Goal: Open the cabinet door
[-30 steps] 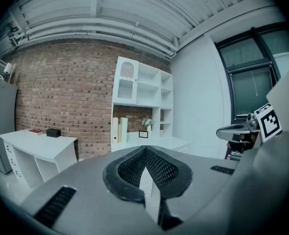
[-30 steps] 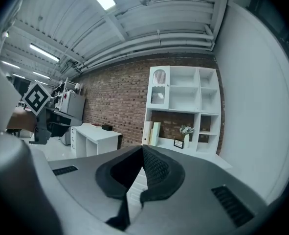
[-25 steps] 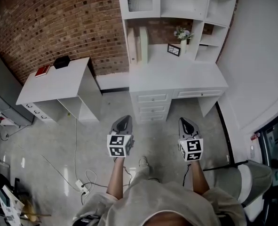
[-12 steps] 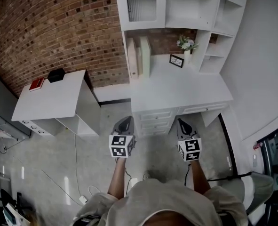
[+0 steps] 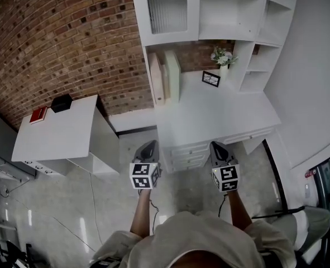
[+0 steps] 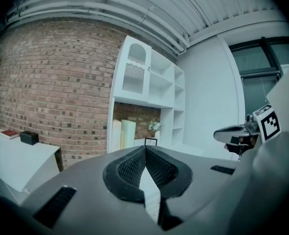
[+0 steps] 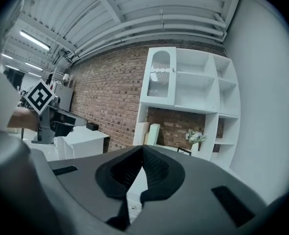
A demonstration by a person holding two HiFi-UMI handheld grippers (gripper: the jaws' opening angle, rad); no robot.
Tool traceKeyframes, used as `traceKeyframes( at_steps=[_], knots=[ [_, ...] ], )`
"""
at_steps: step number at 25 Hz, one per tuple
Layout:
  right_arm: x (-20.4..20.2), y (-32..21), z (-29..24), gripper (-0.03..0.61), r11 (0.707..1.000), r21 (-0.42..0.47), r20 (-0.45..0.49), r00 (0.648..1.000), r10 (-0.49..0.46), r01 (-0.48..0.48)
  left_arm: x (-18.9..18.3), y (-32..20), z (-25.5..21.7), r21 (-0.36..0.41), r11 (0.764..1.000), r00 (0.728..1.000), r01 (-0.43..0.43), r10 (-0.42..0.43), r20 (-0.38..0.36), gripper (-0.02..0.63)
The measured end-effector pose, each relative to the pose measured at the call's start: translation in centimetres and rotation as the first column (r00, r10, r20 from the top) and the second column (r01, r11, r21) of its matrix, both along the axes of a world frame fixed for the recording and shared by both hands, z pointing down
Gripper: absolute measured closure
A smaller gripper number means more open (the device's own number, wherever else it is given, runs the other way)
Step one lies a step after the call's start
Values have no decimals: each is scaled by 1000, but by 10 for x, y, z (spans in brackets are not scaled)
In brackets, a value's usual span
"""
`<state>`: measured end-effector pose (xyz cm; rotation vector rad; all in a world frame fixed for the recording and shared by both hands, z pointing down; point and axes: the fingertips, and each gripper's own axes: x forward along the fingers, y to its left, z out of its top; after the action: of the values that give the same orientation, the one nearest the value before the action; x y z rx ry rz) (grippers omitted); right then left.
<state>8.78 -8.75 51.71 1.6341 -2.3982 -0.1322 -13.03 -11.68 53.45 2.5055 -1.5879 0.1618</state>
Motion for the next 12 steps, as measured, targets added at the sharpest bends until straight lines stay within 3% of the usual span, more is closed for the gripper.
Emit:
traceKeyframes(
  at_steps=[12],
  knots=[
    [9, -42, 16, 565, 999, -26, 1, 1000, 29, -29, 3, -48, 11, -17, 1000, 1000, -18, 18, 11, 588]
  ],
)
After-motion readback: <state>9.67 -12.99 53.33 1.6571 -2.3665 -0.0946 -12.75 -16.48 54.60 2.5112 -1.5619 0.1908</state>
